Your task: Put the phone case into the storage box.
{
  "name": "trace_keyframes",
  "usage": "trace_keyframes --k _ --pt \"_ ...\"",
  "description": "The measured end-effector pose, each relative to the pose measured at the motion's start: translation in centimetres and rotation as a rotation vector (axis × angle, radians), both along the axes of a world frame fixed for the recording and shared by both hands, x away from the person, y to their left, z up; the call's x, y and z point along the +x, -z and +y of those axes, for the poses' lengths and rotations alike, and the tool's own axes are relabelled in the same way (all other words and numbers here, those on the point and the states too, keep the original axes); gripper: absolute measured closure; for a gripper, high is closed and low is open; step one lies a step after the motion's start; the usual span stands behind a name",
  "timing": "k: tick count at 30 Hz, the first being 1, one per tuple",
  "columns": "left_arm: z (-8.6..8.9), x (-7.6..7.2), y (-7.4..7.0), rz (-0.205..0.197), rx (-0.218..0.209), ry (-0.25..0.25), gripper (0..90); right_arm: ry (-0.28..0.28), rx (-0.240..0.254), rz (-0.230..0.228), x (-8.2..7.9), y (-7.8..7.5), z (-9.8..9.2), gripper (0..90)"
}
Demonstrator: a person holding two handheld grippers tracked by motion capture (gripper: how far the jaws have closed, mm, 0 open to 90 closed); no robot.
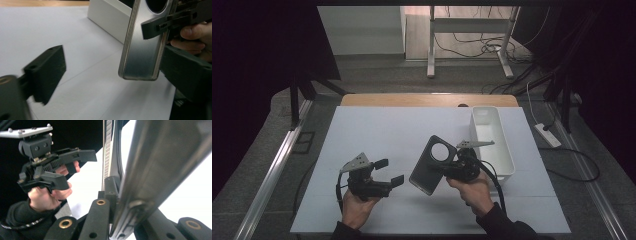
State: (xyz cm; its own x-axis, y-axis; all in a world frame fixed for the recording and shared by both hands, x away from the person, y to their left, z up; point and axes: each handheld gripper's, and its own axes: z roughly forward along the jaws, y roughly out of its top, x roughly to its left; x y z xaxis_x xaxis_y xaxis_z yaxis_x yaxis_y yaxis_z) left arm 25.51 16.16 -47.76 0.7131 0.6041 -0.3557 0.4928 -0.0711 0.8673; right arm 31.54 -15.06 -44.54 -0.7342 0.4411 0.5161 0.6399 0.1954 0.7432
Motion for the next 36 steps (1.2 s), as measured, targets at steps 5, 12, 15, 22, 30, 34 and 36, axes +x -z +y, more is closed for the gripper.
trace_keyframes --k 5,12,15,22,30,34,36 --pt "0.1 0.2 0.4 0.013 0.004 0.053 0.0 -0.032 -0.053 -0.059 -0.3 -0.2 0.1 85.8" --pt "-0.7 0.5 1.4 0.02 0.006 0.154 0.0 -0.104 -0.113 -0.116 -0.7 -0.5 0.6 85.8" --pt "-1.1 0.6 1.8 0.013 -0.006 0.194 0.0 -0.135 -0.135 -0.142 -0.9 -0.7 0.7 85.8" --pt "-1.8 0.7 2.2 -0.011 0.0 0.251 0.0 -0.212 -0.148 -0.173 -1.0 -0.9 0.7 85.8" --pt "-3.2 0.6 2.1 0.009 0.044 0.315 0.0 -0.292 -0.125 -0.187 -1.4 -0.9 1.2 85.7" --pt "-4.1 0.5 1.9 0.028 0.071 0.345 0.0 -0.325 -0.097 -0.182 -1.6 -0.9 1.4 85.7" --pt "-4.5 0.5 1.9 0.027 0.074 0.355 0.0 -0.338 -0.09 -0.178 -1.7 -1.0 1.5 85.7"
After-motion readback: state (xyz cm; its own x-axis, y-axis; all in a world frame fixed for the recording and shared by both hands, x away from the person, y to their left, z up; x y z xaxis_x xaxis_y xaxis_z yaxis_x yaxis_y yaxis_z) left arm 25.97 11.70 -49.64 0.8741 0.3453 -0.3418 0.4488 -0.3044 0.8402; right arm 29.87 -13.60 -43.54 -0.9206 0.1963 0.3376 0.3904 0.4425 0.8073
